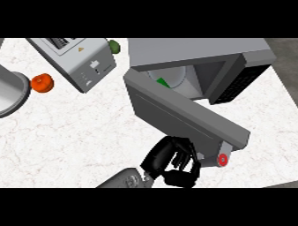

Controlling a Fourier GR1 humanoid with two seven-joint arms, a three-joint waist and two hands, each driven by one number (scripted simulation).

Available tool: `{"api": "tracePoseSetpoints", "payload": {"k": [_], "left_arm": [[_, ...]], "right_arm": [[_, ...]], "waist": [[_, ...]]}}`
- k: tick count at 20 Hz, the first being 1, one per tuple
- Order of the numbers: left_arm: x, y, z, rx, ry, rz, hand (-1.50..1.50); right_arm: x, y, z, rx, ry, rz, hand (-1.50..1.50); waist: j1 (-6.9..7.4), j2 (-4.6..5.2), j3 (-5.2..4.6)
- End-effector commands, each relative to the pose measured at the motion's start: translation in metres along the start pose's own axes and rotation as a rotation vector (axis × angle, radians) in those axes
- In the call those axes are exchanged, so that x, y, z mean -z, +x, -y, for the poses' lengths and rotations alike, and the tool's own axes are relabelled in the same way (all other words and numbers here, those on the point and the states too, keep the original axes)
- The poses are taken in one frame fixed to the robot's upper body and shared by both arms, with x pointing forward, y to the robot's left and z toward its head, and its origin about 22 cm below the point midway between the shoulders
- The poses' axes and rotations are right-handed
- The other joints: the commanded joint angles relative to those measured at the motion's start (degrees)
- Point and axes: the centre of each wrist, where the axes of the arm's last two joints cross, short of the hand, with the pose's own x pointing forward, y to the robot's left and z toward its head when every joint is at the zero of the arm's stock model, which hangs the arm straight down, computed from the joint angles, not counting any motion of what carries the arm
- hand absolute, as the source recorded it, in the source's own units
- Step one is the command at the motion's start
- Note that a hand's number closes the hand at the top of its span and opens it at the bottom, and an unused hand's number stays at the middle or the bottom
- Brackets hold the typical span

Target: Pick up the milk, place it into the microwave and close the microwave

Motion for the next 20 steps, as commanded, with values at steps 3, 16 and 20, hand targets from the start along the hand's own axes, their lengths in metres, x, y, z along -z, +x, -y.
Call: {"api": "tracePoseSetpoints", "payload": {"k": [3, 16, 20], "left_arm": [[0.017, 0.021, -0.009, -0.093, 0.165, 0.138, 1.50], [0.063, 0.046, -0.050, -0.192, 0.325, 0.132, 1.50], [0.078, 0.055, -0.062, -0.199, 0.352, 0.129, 1.50]], "right_arm": [[0.015, 0.010, 0.002, 0.024, 0.058, 0.029, -1.50], [0.039, 0.032, 0.011, 0.043, 0.146, 0.045, -1.50], [0.045, 0.033, 0.014, 0.045, 0.146, 0.045, -1.50]], "waist": [[-2.10, 0.92, -0.30], [-6.44, 2.16, -0.15], [-7.04, 2.51, 0.03]]}}
